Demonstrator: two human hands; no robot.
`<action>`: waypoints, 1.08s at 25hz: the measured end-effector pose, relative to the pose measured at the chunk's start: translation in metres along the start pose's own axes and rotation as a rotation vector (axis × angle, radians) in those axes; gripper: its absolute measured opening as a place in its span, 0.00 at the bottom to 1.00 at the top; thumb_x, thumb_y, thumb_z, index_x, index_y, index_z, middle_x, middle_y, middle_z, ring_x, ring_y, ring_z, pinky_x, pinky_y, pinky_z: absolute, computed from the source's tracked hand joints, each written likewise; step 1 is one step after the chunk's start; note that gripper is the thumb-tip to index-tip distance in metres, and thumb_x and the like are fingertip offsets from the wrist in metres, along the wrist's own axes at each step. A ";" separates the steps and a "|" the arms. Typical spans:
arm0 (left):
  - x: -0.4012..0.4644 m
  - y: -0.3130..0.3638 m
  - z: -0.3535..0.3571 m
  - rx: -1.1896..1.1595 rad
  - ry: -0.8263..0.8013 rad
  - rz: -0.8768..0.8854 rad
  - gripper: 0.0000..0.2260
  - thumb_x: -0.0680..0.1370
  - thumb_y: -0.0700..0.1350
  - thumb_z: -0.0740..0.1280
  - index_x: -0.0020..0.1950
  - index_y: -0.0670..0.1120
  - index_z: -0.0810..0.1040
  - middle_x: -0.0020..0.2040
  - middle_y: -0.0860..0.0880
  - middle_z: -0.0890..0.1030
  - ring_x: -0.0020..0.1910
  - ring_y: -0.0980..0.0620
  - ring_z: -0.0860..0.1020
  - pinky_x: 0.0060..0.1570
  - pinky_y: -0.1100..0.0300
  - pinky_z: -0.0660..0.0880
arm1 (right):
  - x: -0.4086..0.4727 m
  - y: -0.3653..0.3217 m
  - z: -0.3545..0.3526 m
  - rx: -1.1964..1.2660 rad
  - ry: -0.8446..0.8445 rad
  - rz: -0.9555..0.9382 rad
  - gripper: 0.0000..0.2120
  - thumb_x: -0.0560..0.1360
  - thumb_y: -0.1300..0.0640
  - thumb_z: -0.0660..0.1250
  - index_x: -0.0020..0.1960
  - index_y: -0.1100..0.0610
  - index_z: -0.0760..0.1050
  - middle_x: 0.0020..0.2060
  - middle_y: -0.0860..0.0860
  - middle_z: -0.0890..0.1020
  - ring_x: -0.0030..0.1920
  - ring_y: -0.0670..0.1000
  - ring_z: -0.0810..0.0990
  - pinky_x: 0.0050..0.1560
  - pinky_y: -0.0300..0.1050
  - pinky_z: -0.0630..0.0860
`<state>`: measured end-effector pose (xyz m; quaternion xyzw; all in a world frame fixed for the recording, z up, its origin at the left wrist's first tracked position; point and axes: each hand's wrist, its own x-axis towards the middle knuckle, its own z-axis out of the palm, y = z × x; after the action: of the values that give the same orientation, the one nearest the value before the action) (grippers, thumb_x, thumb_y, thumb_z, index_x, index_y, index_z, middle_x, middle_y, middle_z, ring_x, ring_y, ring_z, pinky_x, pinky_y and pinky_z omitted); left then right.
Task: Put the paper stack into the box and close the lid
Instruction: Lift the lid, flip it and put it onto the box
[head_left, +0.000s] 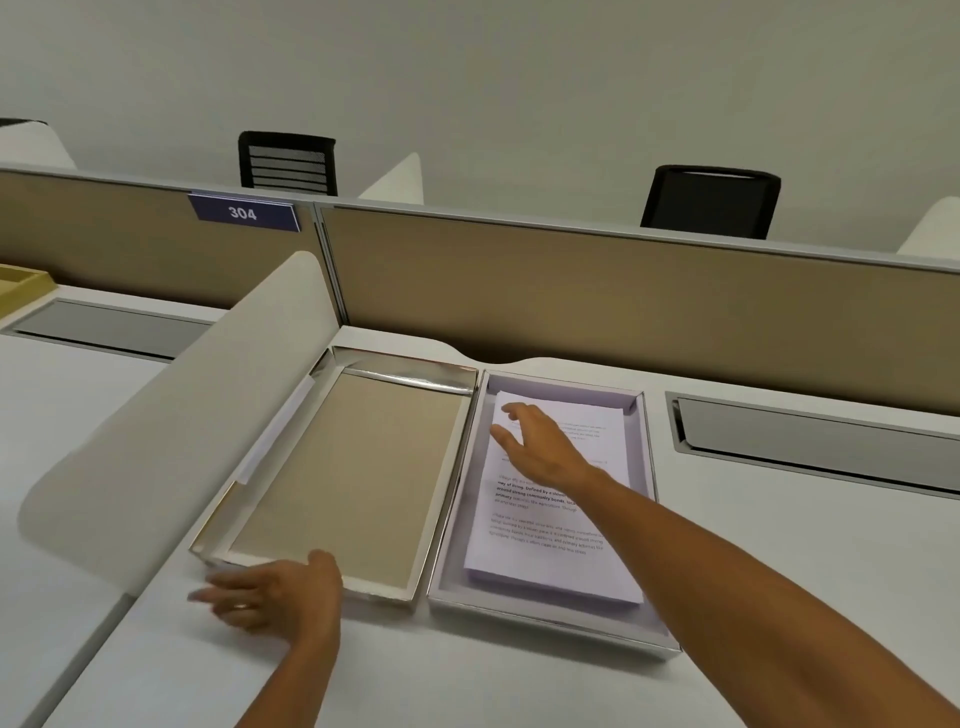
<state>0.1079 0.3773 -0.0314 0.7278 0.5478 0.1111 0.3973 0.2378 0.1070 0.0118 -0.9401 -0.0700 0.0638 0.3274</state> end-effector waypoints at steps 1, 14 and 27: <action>-0.001 -0.002 -0.002 -0.030 -0.042 -0.087 0.42 0.69 0.38 0.71 0.76 0.34 0.50 0.79 0.37 0.48 0.73 0.31 0.56 0.71 0.40 0.60 | -0.007 -0.005 0.003 0.022 0.003 -0.001 0.28 0.79 0.39 0.57 0.74 0.51 0.63 0.73 0.51 0.69 0.72 0.54 0.68 0.70 0.55 0.68; -0.026 -0.007 -0.022 -0.561 -0.105 -0.034 0.29 0.73 0.31 0.66 0.72 0.40 0.61 0.64 0.37 0.74 0.58 0.36 0.77 0.56 0.46 0.75 | -0.080 -0.050 0.008 0.359 -0.017 0.033 0.24 0.79 0.41 0.59 0.72 0.50 0.66 0.69 0.51 0.73 0.66 0.53 0.75 0.60 0.47 0.74; -0.084 0.010 -0.041 -0.641 -0.246 0.556 0.36 0.69 0.36 0.78 0.68 0.51 0.61 0.69 0.43 0.70 0.60 0.44 0.75 0.53 0.44 0.80 | -0.115 -0.108 -0.020 0.595 -0.040 0.009 0.24 0.79 0.38 0.58 0.70 0.48 0.68 0.67 0.49 0.75 0.65 0.51 0.75 0.58 0.45 0.73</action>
<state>0.0592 0.3204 0.0257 0.6953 0.2173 0.2906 0.6204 0.1185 0.1592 0.1032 -0.8018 -0.0505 0.1013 0.5868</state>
